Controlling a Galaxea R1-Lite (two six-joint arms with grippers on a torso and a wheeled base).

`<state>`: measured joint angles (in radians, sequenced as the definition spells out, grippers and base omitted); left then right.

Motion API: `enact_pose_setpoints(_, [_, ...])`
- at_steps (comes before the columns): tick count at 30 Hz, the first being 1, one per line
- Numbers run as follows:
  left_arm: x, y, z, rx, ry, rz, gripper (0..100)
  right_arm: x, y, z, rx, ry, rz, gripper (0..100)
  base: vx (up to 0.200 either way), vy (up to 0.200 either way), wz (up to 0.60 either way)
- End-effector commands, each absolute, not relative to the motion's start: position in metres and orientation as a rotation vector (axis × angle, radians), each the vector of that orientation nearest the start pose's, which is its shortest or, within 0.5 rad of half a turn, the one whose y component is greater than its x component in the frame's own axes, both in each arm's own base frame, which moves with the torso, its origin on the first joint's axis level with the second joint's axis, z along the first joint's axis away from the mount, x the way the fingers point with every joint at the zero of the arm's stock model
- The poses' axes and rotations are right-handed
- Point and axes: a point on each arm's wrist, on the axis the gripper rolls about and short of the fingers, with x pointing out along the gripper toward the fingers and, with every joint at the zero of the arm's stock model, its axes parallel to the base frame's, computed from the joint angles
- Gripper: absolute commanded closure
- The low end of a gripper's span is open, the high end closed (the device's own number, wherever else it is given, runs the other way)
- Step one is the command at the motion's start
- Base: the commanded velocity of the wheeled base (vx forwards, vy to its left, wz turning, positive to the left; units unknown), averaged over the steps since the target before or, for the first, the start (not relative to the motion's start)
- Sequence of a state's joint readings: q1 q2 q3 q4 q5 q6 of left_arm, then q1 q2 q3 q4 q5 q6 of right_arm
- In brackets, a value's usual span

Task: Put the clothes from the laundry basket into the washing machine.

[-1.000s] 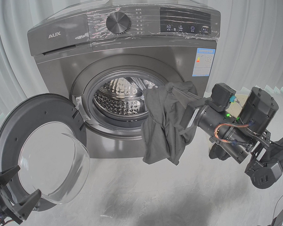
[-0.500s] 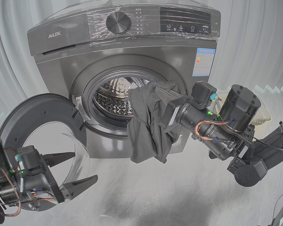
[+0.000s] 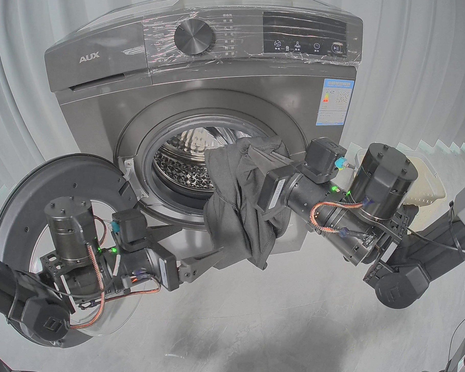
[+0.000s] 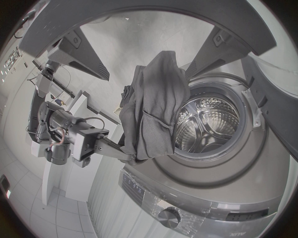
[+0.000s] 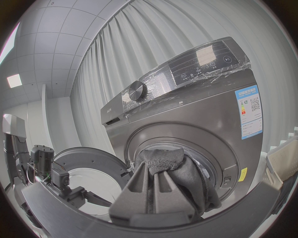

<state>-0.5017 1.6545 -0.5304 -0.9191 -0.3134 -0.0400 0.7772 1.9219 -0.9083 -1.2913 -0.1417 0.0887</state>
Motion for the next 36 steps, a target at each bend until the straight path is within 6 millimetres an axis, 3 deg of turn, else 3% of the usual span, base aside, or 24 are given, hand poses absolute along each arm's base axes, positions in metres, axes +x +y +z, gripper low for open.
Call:
enact_pose_setpoints(1, [0.252, -0.151, 0.140, -0.033, 0.267, -0.815, 0, 0.256, 0.250, 0.201, 0.211, -0.223, 0.647, 100, 0.000, 0.000, 0.00])
enact_pose_setpoints(21, [0.302, -0.180, 0.128, -0.042, 0.138, -0.693, 0, 0.252, 0.252, 0.199, 0.213, -0.220, 0.659, 100, 0.000, 0.000, 0.00])
enact_pose_setpoints(36, [0.302, -0.175, 0.129, -0.046, 0.112, -0.665, 0, 0.251, 0.252, 0.198, 0.212, -0.217, 0.659, 100, 0.000, 0.000, 0.00])
